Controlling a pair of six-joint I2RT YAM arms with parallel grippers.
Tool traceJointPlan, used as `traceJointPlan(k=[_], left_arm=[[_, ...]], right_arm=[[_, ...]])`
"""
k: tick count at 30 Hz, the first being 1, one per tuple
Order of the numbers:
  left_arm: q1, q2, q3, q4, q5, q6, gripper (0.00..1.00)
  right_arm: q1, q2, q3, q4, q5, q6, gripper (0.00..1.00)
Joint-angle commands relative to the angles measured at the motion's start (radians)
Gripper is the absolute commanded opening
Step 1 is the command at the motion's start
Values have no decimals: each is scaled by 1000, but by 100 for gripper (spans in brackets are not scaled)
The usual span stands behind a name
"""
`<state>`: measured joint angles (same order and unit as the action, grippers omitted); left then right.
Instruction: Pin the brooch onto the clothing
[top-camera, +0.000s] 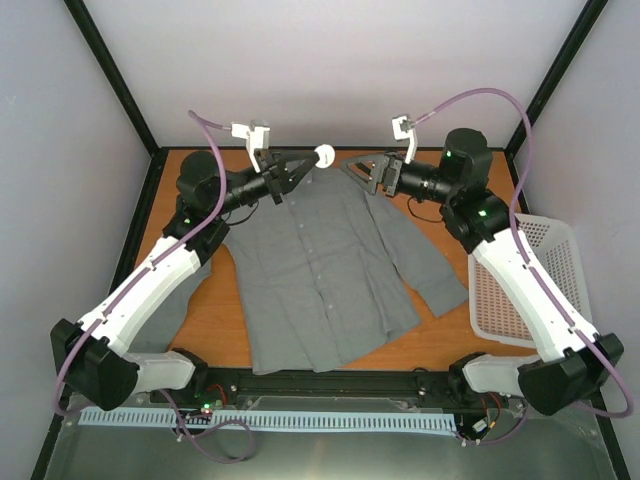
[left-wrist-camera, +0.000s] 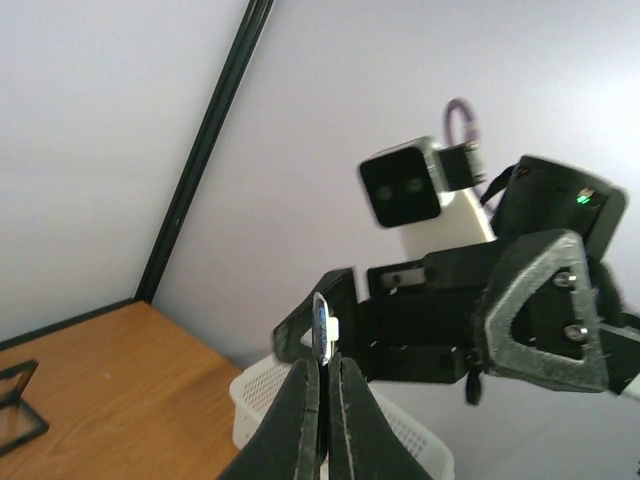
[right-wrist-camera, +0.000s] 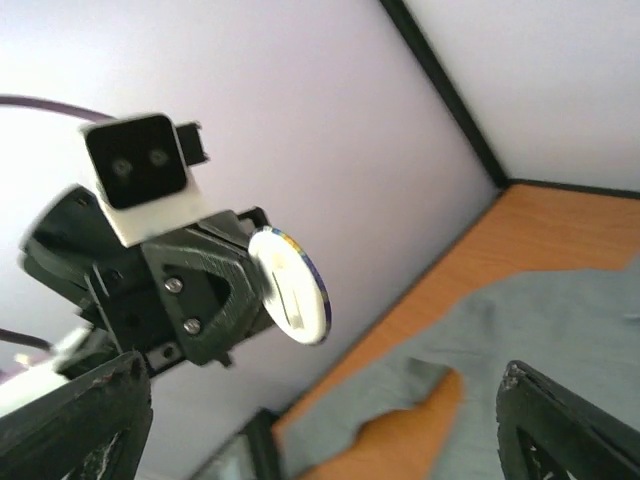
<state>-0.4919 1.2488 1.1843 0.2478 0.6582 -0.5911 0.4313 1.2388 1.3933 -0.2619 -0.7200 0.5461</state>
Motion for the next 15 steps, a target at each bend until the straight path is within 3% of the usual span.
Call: traceJointPlan(k=[1,8,12,15], left_arm=[[-7,12,0,178,24,-103,1],[-7,30,21,197,71,-134,1],[-6,30,22,199,84,-133,1],[-7,33,30,202,90,-131,1]], right_arm=[[-3,53,-15,296,-178,290,88],[-3,106,-20,421,-238,369,60],[-2,114,-28,435,-236,379,57],[-2,122,-30,435,-236,382,47]])
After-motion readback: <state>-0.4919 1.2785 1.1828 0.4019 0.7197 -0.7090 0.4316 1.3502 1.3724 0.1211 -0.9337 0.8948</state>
